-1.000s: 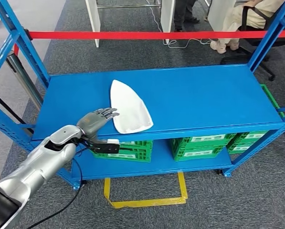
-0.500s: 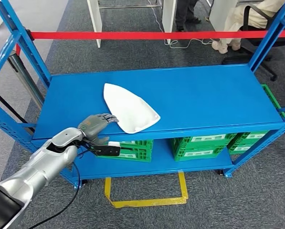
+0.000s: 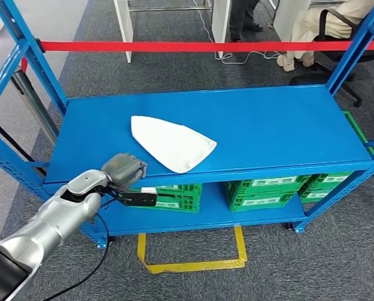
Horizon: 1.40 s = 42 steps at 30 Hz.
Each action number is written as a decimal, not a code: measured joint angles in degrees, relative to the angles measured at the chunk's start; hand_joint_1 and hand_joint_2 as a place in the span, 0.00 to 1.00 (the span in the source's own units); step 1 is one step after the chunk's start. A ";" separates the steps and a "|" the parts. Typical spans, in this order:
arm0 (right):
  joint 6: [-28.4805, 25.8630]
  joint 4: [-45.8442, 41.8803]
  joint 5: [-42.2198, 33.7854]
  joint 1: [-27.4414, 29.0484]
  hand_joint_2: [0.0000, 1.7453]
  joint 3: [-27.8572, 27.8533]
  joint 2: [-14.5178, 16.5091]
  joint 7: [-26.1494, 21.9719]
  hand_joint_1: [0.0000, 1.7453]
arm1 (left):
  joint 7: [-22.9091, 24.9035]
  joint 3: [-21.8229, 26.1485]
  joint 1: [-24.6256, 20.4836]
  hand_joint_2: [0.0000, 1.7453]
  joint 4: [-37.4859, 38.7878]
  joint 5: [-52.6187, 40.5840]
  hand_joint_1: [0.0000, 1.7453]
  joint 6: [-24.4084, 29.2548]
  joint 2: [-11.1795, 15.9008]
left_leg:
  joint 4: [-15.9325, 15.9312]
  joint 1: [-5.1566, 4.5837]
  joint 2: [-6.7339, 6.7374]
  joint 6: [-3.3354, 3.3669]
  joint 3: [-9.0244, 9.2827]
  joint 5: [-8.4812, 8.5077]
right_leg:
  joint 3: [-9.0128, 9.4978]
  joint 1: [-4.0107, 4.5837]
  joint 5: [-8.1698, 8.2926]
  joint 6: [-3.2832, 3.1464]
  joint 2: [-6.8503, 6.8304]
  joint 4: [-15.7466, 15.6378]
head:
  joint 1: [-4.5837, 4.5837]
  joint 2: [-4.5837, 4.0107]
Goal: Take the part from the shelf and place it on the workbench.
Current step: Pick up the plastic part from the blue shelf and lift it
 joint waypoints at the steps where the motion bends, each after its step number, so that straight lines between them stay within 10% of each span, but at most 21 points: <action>1: 0.03 0.01 0.01 0.02 1.00 0.00 0.00 -0.03 0.00 | -0.02 0.07 0.01 1.00 0.03 0.01 1.00 -0.03 0.01 | -0.21 0.07 0.02 0.35 0.08 0.14 | -0.18 -0.05 -0.22 0.28 -0.01 0.16 | 0.01 0.00; 7: 0.09 0.01 0.00 0.08 1.00 0.00 0.02 -0.08 0.00 | -0.21 0.25 0.20 1.00 0.21 0.02 1.00 -0.12 -0.23 | -0.64 0.13 0.09 1.53 0.21 0.39 | -8.06 -0.11 -7.62 1.15 -0.07 16.42 | 0.36 0.00; 11: 0.10 0.01 0.01 0.05 1.00 0.00 0.02 -0.09 0.00 | -0.22 0.27 0.23 1.00 0.37 0.02 1.00 -0.13 -0.36 | -0.50 -0.04 0.02 1.30 0.35 0.22 | -2.58 -0.03 -1.58 0.59 -0.08 5.57 | 0.37 0.00; 15: 0.09 0.00 0.02 -0.01 1.00 0.00 0.02 -0.09 0.00 | -0.66 0.31 0.18 1.00 0.37 -0.04 0.02 0.17 -0.37 | -0.40 -0.30 -0.01 0.32 0.11 0.24 | 0.53 0.16 -0.66 -0.18 0.07 0.00 | 0.26 0.00; 17: 0.09 0.00 0.06 0.08 1.00 0.00 0.03 -0.09 0.00 | -1.29 0.48 0.21 1.00 0.27 0.17 0.00 0.90 -0.36 | 0.30 -0.22 0.01 -0.31 -0.09 -0.46 | 0.70 -0.04 -0.48 -0.79 0.04 -0.24 | 0.18 0.00; 21: -0.01 0.00 0.14 0.02 1.00 -0.02 0.04 -0.16 0.00 | -2.54 1.56 0.71 0.00 -2.11 3.18 0.00 1.38 -0.44 | 12.80 0.07 0.07 -1.23 -5.62 -6.75 | 1.01 -0.22 -0.50 -1.63 -0.10 -0.42 | -0.08 0.00; 23: -0.12 0.00 0.19 0.06 1.00 -0.05 0.03 -0.24 0.00 | -2.96 2.38 1.29 0.00 -4.56 5.43 0.00 1.08 -0.46 | 16.20 0.19 0.07 -1.34 -7.30 -6.98 | 1.16 -0.21 -0.61 -1.66 -0.07 -0.39 | -0.08 0.00; 27: -0.27 0.01 0.44 0.03 1.00 -0.20 0.04 -0.48 0.00 | -3.13 3.86 1.54 0.00 -10.35 8.61 0.00 0.09 -0.41 | 3.64 0.17 0.06 -0.66 -1.80 0.23 | 1.61 -0.11 -1.11 -1.17 0.01 -0.16 | -0.07 0.00; 32: -0.27 0.01 0.83 0.06 1.00 -0.33 0.05 -0.64 0.00 | -3.88 4.73 1.93 0.00 -15.29 10.37 0.00 -1.74 -0.04 | -0.21 0.02 0.01 0.56 -0.50 0.69 | 0.87 -0.05 -1.46 0.27 0.02 0.15 | 0.01 0.00; 38: -0.32 0.01 0.96 0.07 1.00 -0.43 0.09 -0.76 0.00 | -4.01 4.90 2.25 0.00 -17.43 10.88 0.00 -2.76 0.28 | -0.57 0.15 0.05 1.48 -0.33 0.89 | -7.32 -0.06 -8.00 1.13 -0.07 16.40 | 0.28 0.00; 42: -0.34 0.00 0.96 -0.01 1.00 -0.48 0.09 -0.70 0.00 | -4.05 4.90 2.29 0.00 -18.22 10.85 0.00 -2.80 0.54 | -0.35 0.02 -0.01 1.21 -0.30 0.77 | -1.74 -0.02 -1.49 0.69 -0.11 4.30 | 0.29 0.00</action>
